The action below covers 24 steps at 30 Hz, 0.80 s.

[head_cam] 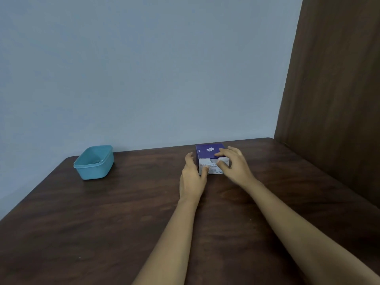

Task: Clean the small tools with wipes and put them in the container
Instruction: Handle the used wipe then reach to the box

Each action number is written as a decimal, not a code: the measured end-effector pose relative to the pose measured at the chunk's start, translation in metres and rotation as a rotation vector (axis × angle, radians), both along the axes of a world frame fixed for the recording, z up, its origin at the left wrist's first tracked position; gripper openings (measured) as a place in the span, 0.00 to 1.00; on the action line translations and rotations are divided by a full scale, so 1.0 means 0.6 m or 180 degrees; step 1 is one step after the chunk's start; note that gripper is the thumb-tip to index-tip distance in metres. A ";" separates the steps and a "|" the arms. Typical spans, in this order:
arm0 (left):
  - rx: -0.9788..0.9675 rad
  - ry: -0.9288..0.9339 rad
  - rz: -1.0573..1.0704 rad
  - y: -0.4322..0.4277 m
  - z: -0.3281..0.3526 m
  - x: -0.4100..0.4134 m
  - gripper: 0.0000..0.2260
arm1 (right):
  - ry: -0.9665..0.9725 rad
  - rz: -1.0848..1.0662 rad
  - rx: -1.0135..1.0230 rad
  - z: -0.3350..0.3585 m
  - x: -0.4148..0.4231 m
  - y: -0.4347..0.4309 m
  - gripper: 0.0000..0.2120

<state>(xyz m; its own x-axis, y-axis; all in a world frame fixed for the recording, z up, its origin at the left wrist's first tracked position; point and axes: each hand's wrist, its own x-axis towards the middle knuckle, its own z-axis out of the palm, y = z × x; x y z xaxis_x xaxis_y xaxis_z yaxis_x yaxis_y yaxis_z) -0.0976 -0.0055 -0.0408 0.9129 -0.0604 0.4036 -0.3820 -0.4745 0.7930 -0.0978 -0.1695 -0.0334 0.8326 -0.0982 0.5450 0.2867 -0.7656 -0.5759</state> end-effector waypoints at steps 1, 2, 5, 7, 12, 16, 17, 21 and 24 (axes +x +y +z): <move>-0.0059 0.0022 0.0045 0.003 0.004 -0.001 0.26 | 0.0051 -0.0073 -0.0099 -0.002 -0.002 0.005 0.12; -0.0099 -0.0001 0.0127 0.008 0.009 -0.002 0.26 | 0.0082 -0.0160 -0.0217 -0.002 -0.003 0.012 0.14; -0.0041 -0.0351 0.0750 0.035 0.038 -0.002 0.25 | 0.0201 -0.0537 -0.0623 0.001 -0.008 0.034 0.20; 0.0191 -0.0658 0.1251 0.069 0.061 0.002 0.25 | 0.0285 -0.0735 -0.0767 0.003 -0.009 0.050 0.27; 0.1062 -0.0356 0.2152 0.196 0.081 0.041 0.38 | 0.0878 -0.1101 -0.0688 -0.002 -0.014 0.098 0.44; 0.1039 -0.0018 0.2531 0.300 0.080 0.063 0.50 | 0.1126 -0.1259 -0.0393 -0.013 -0.013 0.122 0.49; 0.1004 0.0041 0.2584 0.324 0.078 0.068 0.53 | 0.1160 -0.1259 -0.0366 -0.016 -0.011 0.124 0.48; 0.0919 0.0304 0.2431 0.399 0.060 0.091 0.60 | 0.1116 -0.1314 -0.0370 -0.018 -0.002 0.132 0.45; 0.0770 0.0505 0.2151 0.421 0.043 0.099 0.61 | 0.1095 -0.1304 -0.0373 -0.018 0.004 0.138 0.42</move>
<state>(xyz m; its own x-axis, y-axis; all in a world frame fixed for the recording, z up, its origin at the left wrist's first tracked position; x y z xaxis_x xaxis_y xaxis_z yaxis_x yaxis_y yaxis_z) -0.0382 0.2473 -0.0152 0.8288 0.4658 0.3101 0.1667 -0.7346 0.6577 -0.0952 -0.0870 -0.0444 0.8711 -0.4070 0.2749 -0.2383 -0.8397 -0.4881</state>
